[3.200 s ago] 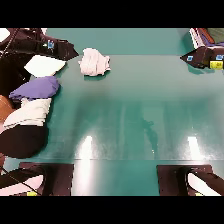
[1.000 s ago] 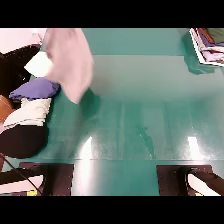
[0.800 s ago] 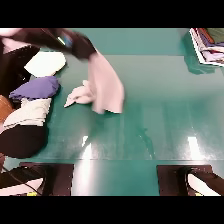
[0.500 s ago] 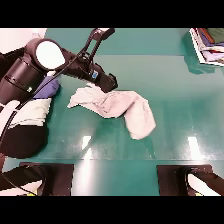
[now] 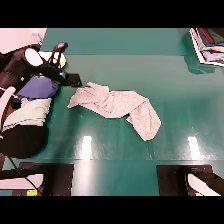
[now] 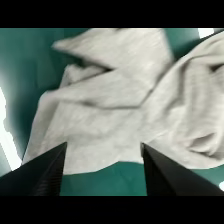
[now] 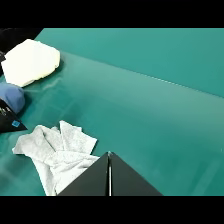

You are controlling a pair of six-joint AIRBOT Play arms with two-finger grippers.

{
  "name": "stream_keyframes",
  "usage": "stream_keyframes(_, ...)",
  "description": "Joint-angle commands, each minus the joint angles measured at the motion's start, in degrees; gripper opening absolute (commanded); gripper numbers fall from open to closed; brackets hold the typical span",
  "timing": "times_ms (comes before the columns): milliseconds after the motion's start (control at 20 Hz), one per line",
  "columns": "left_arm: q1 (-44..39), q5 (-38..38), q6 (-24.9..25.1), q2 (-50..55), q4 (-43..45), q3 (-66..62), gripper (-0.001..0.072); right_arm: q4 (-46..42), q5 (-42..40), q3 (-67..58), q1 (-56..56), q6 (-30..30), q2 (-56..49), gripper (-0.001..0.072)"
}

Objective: Fold the shirts.

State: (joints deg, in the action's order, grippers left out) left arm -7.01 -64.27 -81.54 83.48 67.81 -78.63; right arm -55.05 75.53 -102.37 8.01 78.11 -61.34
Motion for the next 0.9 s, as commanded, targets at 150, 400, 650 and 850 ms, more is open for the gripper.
stream_keyframes(150, 3.2, -1.5, 1.7, 6.9, -1.2, 3.8, 0.0550, 0.0, -0.1, 4.3, 0.0, 0.4, 0.0, 0.0012)
stream_keyframes(400, 3.2, -4.1, 2.1, 7.2, -1.2, 3.8, 0.0047, -0.1, -0.3, 8.0, 0.0, 0.4, 0.0, 0.0012)
stream_keyframes(650, 3.2, -3.7, 2.3, 1.0, 2.6, -1.7, 0.0021, -3.7, 5.5, 16.6, 0.0, 2.3, 0.0, 0.0012)
stream_keyframes(850, 3.2, -3.8, 2.5, -7.0, 5.3, -8.3, 0.0023, -14.9, 6.7, 31.3, 0.0, 7.6, 0.0, 0.0018)
